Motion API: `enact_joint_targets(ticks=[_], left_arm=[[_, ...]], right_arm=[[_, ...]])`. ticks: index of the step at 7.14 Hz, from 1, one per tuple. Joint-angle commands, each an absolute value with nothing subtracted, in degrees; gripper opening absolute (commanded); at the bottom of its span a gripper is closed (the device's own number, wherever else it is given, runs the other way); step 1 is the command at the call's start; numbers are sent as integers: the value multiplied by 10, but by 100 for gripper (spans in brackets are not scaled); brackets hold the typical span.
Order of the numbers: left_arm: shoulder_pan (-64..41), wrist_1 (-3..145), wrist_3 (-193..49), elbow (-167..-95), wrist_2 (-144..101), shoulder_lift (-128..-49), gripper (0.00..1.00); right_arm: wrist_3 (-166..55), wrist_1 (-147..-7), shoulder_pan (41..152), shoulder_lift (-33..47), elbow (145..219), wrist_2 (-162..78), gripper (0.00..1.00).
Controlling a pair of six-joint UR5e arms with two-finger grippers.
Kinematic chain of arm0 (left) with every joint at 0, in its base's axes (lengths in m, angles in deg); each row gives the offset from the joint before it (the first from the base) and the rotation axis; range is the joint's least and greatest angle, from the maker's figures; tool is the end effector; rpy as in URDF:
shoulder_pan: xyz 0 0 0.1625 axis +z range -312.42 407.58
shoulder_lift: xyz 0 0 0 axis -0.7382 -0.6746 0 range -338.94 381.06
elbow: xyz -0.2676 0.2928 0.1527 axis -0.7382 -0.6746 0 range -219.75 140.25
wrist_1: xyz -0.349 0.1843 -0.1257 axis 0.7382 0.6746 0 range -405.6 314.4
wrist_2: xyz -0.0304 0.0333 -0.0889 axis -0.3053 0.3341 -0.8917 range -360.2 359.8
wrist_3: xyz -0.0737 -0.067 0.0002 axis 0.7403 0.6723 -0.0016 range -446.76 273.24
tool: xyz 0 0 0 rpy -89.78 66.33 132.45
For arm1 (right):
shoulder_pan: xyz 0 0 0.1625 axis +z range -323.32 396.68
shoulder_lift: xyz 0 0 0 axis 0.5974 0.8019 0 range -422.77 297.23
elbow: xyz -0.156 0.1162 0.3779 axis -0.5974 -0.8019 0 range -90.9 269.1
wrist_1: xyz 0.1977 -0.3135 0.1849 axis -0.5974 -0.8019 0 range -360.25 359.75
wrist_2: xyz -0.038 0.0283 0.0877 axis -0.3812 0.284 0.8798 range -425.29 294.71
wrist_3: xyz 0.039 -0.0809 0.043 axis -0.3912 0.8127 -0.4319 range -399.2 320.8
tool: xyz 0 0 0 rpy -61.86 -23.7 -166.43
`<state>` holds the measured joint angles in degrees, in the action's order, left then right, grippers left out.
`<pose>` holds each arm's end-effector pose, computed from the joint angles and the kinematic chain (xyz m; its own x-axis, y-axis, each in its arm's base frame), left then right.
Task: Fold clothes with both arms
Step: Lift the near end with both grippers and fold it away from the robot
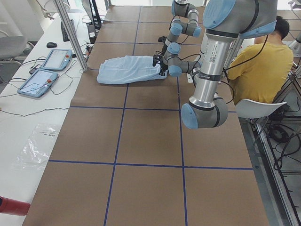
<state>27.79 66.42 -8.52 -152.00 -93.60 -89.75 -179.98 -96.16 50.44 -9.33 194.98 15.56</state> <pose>0.4929 -0.3127 0.2436 0.4467 0.0555 -0.8929 0.2004 0.9665 0.1603 -0.5786 -0.2951 0.1883 0.1537 0.8252 0.5436 -0.7369 0.4622 -0.4932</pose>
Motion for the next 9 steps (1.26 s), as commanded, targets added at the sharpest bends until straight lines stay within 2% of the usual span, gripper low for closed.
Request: enact_joint_targets(ticks=[1,3,4,7,9], left_arm=[[277,576,-82,-1653,-969,-895,0],[278,460,-77,-1773,-1008,-905,0],[275,430,-81,-1777,-1015,-916,0],[203,433,-107,-1675,-1008,-945,0],[116,435,-176,-1614,-1010,-949,0]], right_arm=[[-1797,-1055,488,-69,2081,154,0],[-1799,-1155,463,-75,2190,153,0],[-1796,-1160,463,-78,2191,152,0],[-1702,-1116,501,-119,2121,100,0],[-1644,-1024,552,-153,2006,99,0]])
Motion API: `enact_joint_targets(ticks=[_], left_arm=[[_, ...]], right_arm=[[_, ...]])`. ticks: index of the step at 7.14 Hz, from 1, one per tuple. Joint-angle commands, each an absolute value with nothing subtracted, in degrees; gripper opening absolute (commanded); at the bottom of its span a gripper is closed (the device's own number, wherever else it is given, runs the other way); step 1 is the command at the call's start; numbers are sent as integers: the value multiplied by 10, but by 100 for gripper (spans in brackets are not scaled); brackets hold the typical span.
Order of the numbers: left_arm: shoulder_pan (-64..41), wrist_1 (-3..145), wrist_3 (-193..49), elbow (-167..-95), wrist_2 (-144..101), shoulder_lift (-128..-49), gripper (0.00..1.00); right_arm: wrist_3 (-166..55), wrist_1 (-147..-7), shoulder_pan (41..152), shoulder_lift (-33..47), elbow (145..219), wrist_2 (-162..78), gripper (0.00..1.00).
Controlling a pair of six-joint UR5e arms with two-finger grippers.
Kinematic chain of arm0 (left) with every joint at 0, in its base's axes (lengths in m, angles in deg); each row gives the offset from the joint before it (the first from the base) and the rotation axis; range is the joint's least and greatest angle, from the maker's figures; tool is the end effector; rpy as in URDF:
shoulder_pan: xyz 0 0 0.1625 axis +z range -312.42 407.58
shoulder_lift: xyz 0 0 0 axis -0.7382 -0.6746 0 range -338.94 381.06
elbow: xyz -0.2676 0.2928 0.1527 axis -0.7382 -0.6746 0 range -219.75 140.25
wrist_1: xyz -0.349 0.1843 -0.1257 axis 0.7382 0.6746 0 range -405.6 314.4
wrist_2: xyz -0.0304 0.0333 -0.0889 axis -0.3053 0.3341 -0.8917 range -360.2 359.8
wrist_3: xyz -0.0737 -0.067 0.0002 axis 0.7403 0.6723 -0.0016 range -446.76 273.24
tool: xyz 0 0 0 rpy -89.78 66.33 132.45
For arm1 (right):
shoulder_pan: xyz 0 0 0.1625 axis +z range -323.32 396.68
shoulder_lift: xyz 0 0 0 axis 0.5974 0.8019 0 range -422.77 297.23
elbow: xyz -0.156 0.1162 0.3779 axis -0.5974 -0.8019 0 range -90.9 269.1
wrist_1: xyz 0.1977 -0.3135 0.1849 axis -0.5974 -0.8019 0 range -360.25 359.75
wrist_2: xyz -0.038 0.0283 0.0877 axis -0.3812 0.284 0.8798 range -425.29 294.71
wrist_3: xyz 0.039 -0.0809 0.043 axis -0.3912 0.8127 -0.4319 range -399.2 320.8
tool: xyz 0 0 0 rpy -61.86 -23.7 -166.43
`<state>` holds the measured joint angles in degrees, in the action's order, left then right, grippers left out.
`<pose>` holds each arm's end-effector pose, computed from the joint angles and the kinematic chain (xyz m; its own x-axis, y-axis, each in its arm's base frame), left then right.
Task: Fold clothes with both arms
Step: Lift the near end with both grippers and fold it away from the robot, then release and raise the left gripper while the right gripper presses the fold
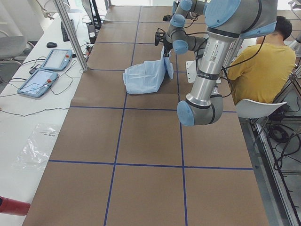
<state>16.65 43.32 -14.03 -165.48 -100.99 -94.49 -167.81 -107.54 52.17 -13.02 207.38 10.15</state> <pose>0.3753 -0.3585 0.1643 0.5156 0.0311 -0.8563 0.2224 0.9602 0.1687 -0.4933 -0.3009 0.1045 0.1922 0.6801 0.7075 -0.7260 0.5836 -0.3638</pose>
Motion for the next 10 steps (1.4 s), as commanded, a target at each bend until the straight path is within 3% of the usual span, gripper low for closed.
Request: enact_joint_targets(ticks=[1,4,7,8,9,10], left_arm=[[77,436,-212,-1566,-1010,-964,0],[53,576,-220,-1371,-968,-1004,0],[51,688,-220,-1227,-942,-1029,0],[51,720,-221,-1193,-933,-1030,0],[51,732,-229,-1182,-918,-1028,99],[46,749,-286,-1189,-920,-1026,100]], right_arm=[[-1624,-983,578,-178,1939,92,0],[-1587,-820,627,-285,1665,61,0],[-1546,-778,652,-293,1600,53,0],[-1515,-742,656,-300,1568,50,27],[-1426,-709,664,-307,1543,51,99],[-1419,-709,675,-316,1543,72,100]])
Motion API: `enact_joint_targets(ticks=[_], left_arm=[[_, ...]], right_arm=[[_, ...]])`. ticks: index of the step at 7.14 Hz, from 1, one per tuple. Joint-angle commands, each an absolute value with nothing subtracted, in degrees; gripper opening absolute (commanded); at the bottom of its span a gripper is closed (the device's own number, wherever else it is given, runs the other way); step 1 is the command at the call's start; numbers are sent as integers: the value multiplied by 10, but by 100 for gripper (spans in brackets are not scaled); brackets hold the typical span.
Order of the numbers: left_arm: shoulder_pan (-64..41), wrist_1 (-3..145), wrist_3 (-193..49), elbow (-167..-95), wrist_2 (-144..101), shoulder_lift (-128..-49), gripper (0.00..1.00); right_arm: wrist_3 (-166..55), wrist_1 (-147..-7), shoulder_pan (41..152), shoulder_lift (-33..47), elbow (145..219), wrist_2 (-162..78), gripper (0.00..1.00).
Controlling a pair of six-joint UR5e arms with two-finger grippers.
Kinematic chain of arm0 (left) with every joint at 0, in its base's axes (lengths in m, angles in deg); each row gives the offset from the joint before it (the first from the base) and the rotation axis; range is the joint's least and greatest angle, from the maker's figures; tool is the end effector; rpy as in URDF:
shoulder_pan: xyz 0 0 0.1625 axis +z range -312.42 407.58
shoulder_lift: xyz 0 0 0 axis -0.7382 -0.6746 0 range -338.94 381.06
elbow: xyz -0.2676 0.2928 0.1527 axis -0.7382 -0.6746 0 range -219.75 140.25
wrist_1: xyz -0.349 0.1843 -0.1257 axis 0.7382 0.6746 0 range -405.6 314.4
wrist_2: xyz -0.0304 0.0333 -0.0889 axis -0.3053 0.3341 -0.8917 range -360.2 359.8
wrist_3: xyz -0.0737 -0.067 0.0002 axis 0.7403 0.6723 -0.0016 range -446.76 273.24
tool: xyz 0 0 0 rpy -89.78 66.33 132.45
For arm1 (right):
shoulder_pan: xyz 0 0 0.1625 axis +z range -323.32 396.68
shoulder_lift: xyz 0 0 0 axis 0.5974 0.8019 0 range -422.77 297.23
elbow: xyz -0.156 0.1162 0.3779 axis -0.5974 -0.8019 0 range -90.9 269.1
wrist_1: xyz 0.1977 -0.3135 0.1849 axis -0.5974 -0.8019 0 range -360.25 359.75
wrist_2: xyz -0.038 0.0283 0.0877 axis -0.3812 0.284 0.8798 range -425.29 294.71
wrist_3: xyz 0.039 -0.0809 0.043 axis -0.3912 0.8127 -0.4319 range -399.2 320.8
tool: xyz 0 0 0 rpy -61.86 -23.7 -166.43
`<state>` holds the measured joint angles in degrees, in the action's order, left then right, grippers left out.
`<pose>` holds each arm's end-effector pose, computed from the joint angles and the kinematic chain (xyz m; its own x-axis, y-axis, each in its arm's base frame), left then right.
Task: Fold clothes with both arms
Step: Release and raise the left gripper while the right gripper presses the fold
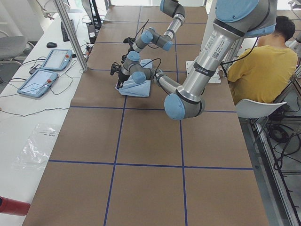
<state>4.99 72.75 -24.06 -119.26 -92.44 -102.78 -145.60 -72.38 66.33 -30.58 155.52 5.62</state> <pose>0.4548 -0.5937 0.3437 0.7053 -0.0258 -0.7085 0.3715 0.8646 0.3384 -0.6302 -0.5494 0.1474 0.3167 0.4874 0.8137 -0.8143 0.5796 -0.0302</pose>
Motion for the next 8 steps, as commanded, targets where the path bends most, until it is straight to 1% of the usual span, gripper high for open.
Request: enact_joint_targets(ticks=[1,2,4,5,7,8], left_arm=[[29,752,-318,-1206,-940,-1025,100],[10,751,-337,-1216,-995,-1023,100],[-50,752,-486,-1252,-1082,-981,100],[-73,752,-543,-1254,-1108,-964,100],[-78,764,-549,-1254,-1109,-953,100],[-79,766,-549,-1254,-1109,-952,100]], right_arm=[[-1406,-711,681,-326,1544,96,100],[-1407,-712,676,-328,1544,97,100],[-1394,-716,626,-330,1544,92,100],[-1374,-717,602,-332,1544,80,100],[-1356,-762,566,-352,1540,71,100],[-1354,-763,554,-353,1534,70,99]])
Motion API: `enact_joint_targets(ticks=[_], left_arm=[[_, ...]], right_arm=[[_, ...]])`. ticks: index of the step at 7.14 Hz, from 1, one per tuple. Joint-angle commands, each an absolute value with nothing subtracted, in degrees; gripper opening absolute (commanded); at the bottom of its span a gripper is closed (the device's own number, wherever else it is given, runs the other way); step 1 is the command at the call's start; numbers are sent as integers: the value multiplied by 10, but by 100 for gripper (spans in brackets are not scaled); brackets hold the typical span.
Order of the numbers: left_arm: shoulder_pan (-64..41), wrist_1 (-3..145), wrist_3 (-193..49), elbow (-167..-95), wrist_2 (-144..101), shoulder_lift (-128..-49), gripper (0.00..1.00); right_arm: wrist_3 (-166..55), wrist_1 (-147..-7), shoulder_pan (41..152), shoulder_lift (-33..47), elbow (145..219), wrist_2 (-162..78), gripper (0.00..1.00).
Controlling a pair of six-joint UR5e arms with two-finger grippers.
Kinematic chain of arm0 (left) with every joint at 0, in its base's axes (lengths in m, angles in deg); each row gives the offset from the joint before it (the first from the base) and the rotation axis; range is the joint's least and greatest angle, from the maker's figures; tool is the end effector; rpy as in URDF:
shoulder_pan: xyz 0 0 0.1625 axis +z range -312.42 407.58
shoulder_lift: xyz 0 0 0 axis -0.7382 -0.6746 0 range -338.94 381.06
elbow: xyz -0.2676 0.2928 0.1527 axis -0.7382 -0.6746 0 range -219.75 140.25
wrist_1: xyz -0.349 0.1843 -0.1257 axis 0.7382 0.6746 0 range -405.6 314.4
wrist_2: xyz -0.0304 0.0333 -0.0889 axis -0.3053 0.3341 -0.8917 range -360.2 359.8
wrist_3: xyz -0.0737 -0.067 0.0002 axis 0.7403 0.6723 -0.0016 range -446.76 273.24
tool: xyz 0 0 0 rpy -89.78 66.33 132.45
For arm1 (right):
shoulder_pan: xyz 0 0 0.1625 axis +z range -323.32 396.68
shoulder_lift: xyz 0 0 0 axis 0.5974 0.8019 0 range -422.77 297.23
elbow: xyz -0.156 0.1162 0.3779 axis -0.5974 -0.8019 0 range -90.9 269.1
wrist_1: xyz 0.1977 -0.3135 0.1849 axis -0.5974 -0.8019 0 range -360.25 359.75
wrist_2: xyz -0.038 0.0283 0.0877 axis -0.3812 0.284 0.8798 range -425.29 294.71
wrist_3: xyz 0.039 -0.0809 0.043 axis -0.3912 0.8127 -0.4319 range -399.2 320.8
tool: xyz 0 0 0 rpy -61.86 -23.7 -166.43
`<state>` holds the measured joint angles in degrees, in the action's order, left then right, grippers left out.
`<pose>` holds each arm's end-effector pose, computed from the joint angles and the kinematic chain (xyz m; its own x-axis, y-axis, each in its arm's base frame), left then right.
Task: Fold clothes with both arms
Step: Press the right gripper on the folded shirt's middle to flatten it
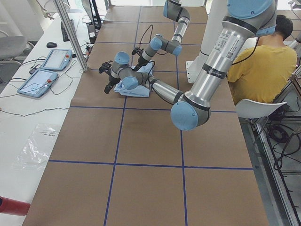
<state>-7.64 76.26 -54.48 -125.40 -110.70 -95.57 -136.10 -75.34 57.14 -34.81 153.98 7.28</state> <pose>0.3113 -0.6207 0.3677 0.6920 0.3919 -0.6063 0.0418 0.8167 0.5756 -0.7162 -0.4412 0.1065 0.5081 0.3120 0.8028 -0.6196 0.7798 0.0892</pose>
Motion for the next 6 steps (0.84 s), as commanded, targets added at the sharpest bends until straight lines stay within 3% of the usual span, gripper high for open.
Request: enact_joint_targets(ticks=[1,3,4,6], left_arm=[[-79,766,-548,-1254,-1109,-952,100],[-80,766,-545,-1254,-1109,-952,100],[-81,766,-545,-1254,-1109,-951,100],[-81,766,-545,-1254,-1109,-951,100]], right_arm=[[-1352,-762,551,-357,1525,71,89],[-1334,-762,544,-362,1515,73,84],[-1338,-762,544,-368,1514,73,74],[-1351,-762,535,-372,1514,72,66]])
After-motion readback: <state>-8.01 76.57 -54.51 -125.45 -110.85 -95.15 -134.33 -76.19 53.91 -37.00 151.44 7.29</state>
